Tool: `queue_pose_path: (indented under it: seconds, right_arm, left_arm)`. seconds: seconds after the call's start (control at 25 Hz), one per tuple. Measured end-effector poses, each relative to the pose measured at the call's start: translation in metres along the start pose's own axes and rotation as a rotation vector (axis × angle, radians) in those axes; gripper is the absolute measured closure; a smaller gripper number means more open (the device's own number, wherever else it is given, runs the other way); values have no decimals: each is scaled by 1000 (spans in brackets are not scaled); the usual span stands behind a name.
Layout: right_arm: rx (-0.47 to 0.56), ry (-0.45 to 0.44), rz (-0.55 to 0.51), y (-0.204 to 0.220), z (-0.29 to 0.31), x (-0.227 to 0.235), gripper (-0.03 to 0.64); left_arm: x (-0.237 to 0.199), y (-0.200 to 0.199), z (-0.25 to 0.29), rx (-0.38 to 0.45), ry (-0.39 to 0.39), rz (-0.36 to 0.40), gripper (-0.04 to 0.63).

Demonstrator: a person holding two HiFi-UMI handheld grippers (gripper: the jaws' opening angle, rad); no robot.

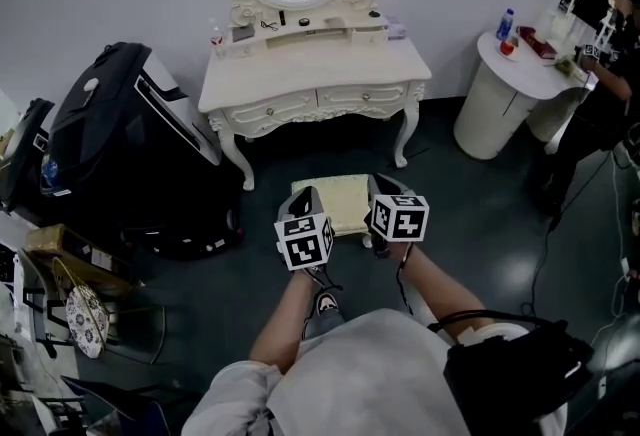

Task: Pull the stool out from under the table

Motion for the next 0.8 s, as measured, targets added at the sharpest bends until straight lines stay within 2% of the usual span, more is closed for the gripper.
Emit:
queue_pose_path:
  seconds: [0.36,0.8]
  right_arm:
    - [-13,-74,-16,0,-7,-16,617]
    - [-15,-66,-36,0,-9,-23,617]
  left_arm:
    - [5,-9,-2,18,2,15,588]
    - [3,-12,-6,23,1,22,588]
Point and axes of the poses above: the fingertips, and each gripper's own axes: z forward along the fingers, x to its right, y out of its underside, the point moved 5 cm from there along -z, backward along the fingers, and after that the axes turned 5 degrees about z, right-handed, at the moved point
